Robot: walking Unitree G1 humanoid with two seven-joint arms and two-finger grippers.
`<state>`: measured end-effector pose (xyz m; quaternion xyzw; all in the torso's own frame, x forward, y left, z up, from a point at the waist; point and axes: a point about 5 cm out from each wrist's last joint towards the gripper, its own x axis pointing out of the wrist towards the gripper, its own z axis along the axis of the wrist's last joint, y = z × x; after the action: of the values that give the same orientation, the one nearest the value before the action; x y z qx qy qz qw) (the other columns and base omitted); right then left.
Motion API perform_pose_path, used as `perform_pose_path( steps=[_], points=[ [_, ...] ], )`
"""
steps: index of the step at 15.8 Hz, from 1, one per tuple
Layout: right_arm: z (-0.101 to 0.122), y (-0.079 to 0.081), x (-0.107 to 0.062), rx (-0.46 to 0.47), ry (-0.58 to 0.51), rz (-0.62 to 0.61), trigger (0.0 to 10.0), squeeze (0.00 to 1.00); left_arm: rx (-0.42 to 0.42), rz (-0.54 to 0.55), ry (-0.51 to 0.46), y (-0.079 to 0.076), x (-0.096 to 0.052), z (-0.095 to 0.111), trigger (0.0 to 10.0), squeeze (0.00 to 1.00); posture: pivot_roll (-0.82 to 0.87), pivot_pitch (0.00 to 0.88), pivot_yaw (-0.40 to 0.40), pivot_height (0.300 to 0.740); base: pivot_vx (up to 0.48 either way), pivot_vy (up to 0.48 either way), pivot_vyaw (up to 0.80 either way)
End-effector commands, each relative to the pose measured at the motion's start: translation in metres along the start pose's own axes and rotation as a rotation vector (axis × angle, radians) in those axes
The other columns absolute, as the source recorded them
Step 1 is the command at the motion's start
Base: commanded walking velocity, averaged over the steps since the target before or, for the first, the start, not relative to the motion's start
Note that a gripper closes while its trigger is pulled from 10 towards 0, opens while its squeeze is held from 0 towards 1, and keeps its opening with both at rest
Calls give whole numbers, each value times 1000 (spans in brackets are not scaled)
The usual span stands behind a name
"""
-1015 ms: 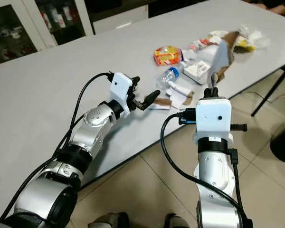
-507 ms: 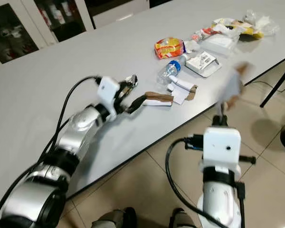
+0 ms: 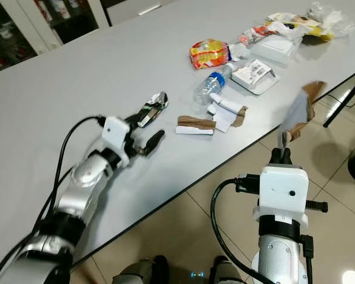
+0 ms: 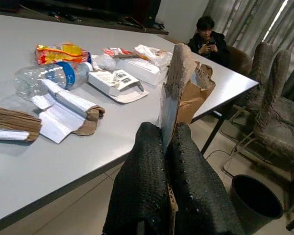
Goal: Picking trash to rubbish bin
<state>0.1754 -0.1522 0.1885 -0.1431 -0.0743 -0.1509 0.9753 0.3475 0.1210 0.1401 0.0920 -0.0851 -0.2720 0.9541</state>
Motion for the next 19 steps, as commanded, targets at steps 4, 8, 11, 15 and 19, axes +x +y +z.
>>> perform_pose_path(
  steps=[4,8,11,15,19],
  points=[
    [8,1,-6,12,-21,1,10000,0,55,10,-6,7,16,13,10000,0,-51,228,119,740,0,0,0],
    [8,0,-14,10,8,-19,10000,0,70,-36,15,-3,37,19,10000,0,-86,253,141,740,0,0,0],
    [8,-2,-19,8,25,-33,10000,0,77,-37,36,-10,52,24,10000,0,-109,267,146,740,0,0,0],
    [9,-3,-22,3,32,-36,10000,0,94,8,72,-9,59,24,10000,0,-129,271,143,740,0,0,0],
    [10,-3,-24,-2,34,-37,10000,0,137,96,118,1,58,20,10000,0,-140,272,137,740,0,0,0]
  ],
)
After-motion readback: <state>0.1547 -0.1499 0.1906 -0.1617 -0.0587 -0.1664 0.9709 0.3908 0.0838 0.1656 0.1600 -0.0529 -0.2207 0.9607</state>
